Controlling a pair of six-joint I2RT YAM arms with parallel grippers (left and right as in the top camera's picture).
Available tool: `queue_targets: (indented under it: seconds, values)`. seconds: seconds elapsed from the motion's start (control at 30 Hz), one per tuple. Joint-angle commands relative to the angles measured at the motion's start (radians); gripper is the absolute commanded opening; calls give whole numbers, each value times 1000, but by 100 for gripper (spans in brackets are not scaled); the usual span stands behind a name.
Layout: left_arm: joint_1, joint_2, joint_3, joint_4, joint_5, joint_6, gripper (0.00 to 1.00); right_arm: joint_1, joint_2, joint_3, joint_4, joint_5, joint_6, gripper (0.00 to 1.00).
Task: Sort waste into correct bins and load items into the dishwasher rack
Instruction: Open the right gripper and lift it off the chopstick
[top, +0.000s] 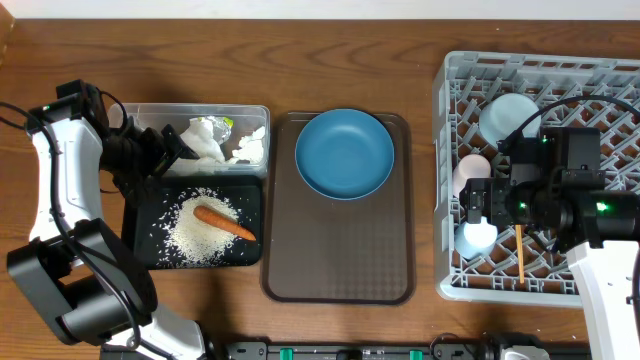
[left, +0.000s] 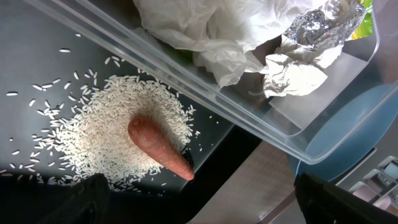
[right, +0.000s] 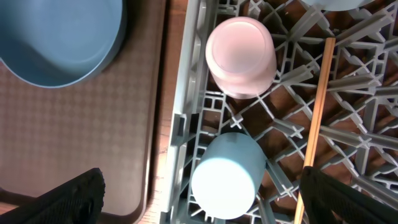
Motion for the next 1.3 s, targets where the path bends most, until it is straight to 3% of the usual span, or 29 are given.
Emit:
queue_targets:
  seconds: [0.0,0.87,1.03,1.17,1.2,1.27]
  values:
    - [2,-16,18,-6,-9,6,98,-5,-5,21,2,-12,7,99]
    - [2,-16,18,-6,-9,6,98,-5,-4,21,24,-13,8,99]
    - [2,-16,18,-6,-9,6,98,-5,-5,21,-10,-219,231,99]
    - [2,-16,18,-6,-9,6,98,-5,-5,21,-57,-250,239,99]
    - [2,-16,18,-6,-9,6,98,-5,-5,21,-44,-251,242,96]
    - [2,-16,18,-6,-9,6,98,2,-4,19,-27,-247,314,71]
